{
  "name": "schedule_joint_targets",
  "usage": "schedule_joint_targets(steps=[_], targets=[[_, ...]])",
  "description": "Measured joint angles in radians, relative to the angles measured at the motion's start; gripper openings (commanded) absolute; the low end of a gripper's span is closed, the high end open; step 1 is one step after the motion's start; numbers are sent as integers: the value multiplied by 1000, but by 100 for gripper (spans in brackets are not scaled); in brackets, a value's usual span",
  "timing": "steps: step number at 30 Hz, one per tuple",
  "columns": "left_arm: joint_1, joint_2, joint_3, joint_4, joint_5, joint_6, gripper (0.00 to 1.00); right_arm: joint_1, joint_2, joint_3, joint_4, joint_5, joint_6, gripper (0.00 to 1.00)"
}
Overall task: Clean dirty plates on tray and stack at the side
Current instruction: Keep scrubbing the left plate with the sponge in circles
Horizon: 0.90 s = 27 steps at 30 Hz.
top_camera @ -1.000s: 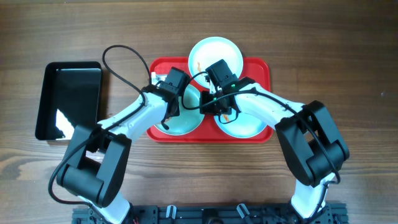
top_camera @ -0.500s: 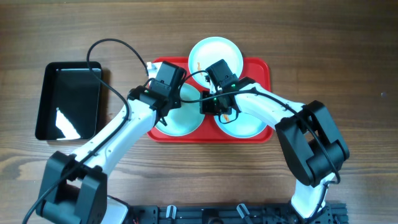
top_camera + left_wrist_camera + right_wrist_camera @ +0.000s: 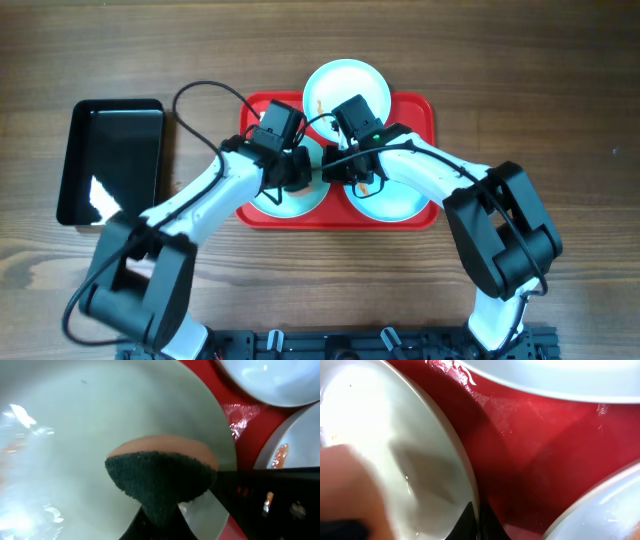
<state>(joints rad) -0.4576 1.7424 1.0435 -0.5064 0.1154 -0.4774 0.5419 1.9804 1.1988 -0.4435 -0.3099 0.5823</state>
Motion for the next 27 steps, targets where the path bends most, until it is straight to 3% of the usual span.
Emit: schedule_joint_targets(steps=[11, 21, 27], targets=[[0, 89, 1, 65, 48, 0, 4, -2, 0, 0, 0, 5, 0, 4], [-2, 90, 15, 21, -86, 14, 4, 0, 0, 0, 4, 5, 0, 4], [64, 90, 17, 6, -139, 51, 4, 1, 0, 0, 4, 5, 0, 4]])
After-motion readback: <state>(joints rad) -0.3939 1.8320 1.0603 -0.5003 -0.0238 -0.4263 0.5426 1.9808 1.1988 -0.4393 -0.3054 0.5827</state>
